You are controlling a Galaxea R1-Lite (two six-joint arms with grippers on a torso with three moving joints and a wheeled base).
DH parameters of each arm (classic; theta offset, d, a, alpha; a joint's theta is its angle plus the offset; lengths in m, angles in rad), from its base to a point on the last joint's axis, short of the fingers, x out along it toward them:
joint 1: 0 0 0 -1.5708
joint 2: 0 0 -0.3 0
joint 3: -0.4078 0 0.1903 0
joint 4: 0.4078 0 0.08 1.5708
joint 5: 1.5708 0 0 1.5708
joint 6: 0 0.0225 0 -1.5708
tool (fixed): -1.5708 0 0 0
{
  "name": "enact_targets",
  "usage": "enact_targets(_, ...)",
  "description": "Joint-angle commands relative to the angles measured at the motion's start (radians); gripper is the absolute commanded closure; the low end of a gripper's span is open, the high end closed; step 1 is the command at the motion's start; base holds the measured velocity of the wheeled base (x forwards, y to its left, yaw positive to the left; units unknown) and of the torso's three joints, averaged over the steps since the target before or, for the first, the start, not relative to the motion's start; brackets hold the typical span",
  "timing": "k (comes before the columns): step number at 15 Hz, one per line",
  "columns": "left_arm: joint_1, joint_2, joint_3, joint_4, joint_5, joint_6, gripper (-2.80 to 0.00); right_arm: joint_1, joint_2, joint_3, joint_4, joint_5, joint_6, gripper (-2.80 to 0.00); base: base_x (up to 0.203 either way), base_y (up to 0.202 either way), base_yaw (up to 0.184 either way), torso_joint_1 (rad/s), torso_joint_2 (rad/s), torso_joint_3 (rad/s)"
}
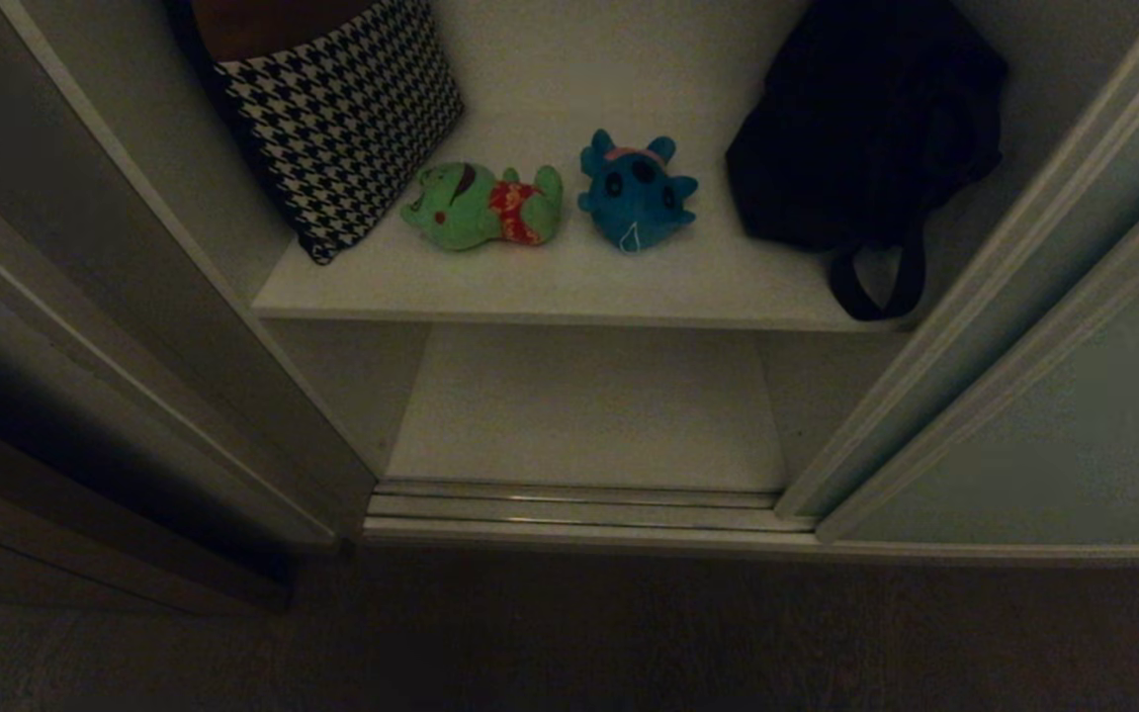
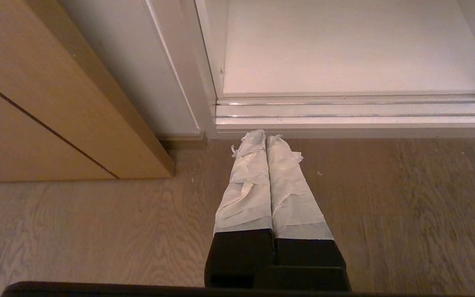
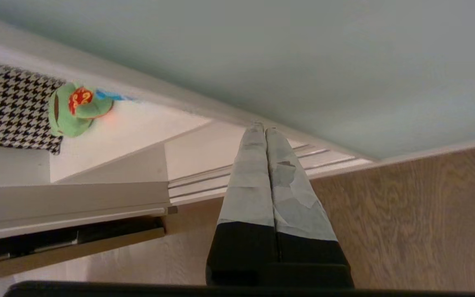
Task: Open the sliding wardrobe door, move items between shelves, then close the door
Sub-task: Close the door
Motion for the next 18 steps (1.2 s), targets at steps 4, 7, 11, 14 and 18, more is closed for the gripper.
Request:
enact_targets(4,0.000,0.000,0.000,0.001,0.000,0.000,0.00,0.018,0.048,0.005,-0.054,-0.001,0.004,0.00,0.000,0.000,0.000,0.000,0.00,0.000)
enact_targets(7,0.000,0.000,0.000,0.000,0.000,0.000,0.00,0.016,0.053,0.007,-0.057,0.000,0.006,0.00,0.000,0.000,0.000,0.000,0.00,0.000)
enact_targets(11,0.000,0.002,0.000,0.001,0.000,0.000,0.00,0.020,0.058,0.015,-0.057,0.002,0.004,0.00,0.000,0.000,0.000,0.000,0.00,0.000)
enact_targets(14,0.000,0.002,0.000,0.000,0.000,0.000,0.00,0.087,0.055,0.016,-0.057,-0.003,0.003,0.00,0.000,0.000,0.000,0.000,0.00,0.000)
enact_targets(18,0.000,0.002,0.000,0.000,0.000,0.000,0.00,0.175,0.062,0.014,-0.060,-0.063,0.002,0.00,0.000,0.000,0.000,0.000,0.00,0.000)
